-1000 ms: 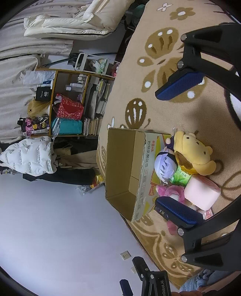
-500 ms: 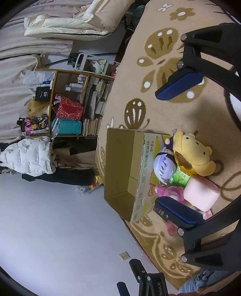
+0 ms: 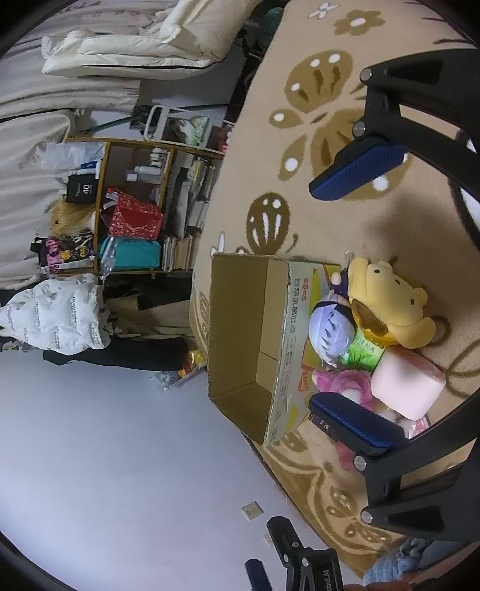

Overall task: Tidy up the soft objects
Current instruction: 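Grasp the pink rolled bag with the left gripper while the right gripper grasps the yellow plush dog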

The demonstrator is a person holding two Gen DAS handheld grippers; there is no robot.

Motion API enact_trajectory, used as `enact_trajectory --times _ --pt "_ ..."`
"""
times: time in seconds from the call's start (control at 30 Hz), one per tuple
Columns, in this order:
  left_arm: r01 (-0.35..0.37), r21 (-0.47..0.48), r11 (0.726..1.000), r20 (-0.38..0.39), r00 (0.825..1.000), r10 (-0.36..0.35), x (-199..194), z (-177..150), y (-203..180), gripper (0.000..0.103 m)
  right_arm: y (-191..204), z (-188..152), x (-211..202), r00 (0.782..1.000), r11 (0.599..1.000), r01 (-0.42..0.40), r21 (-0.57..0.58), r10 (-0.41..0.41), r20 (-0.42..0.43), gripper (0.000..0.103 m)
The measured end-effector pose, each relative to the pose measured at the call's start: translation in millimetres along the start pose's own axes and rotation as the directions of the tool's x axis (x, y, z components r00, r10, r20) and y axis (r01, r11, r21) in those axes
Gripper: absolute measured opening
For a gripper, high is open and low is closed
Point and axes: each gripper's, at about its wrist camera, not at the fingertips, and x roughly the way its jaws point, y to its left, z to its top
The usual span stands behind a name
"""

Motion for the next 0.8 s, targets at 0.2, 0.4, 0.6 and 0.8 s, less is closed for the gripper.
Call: enact_trajectory --times 0.2,0.4,0.6,0.8 --pt "0.035 -0.099 0.994 -0.093 0.995 -0.045 28 -5 10 0.103 4 2 19 0.999 1.0 -0.006 -0.017 0.006 -0.047 0.103" --pt "0.005 -0.172 0.985 -0.181 0.983 -0.037 68 -12 19 0.103 4 -1 39 0.995 1.0 -0.023 0.004 0.023 -0.096 0.103" --pt "-0.017 -0.189 0.982 -0.275 0.961 -0.036 102 -25 17 0.103 -5 -8 58 0.988 0.998 -0.038 0.056 0.046 -0.149 0.103" --pt "-0.015 -0.189 0.982 -0.345 0.937 -0.052 123 -34 9 0.103 -20 -23 84 0.965 0.984 -0.085 0.156 0.12 -0.233 0.098"
